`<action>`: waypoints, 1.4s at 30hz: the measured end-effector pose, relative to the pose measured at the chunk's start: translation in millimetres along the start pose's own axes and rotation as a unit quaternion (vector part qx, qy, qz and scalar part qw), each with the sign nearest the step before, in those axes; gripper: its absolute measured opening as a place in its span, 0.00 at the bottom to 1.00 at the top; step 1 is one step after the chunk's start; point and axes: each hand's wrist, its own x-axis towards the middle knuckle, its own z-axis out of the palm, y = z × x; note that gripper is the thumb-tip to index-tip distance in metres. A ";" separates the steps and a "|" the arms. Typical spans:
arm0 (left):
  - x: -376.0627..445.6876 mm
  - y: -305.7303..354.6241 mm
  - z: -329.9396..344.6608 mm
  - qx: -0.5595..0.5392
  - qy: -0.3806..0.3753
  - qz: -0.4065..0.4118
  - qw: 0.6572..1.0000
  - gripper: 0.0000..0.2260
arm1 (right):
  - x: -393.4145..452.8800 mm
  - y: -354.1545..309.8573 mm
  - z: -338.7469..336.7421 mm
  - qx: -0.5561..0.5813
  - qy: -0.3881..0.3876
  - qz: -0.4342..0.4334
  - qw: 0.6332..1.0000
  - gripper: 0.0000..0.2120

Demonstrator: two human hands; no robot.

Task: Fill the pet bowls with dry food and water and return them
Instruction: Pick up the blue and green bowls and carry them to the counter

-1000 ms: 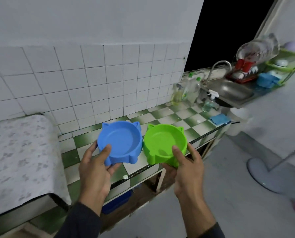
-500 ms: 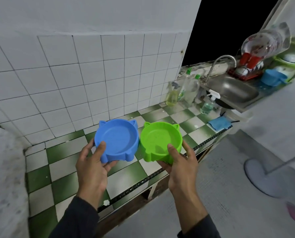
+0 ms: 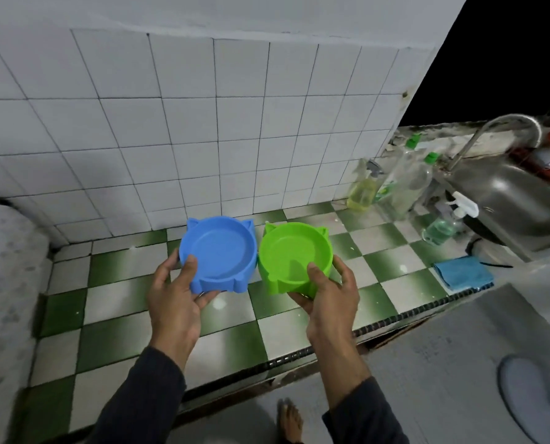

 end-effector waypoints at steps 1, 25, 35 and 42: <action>4.1 -4.9 3.8 -0.005 0.004 0.007 1.000 0.14 | 11.2 -2.0 2.1 -0.005 -0.012 0.003 1.000 0.24; 78.2 -105.4 15.9 -0.025 0.130 -0.019 0.991 0.21 | 173.3 45.4 17.6 -0.159 -0.093 0.135 0.974 0.25; 113.2 -128.6 2.2 -0.003 0.138 -0.067 0.988 0.22 | 199.9 82.5 19.8 -0.187 -0.070 0.180 0.963 0.25; 126.1 -142.6 -9.2 -0.001 0.151 -0.084 0.985 0.23 | 211.6 98.1 20.4 -0.202 -0.060 0.196 0.958 0.26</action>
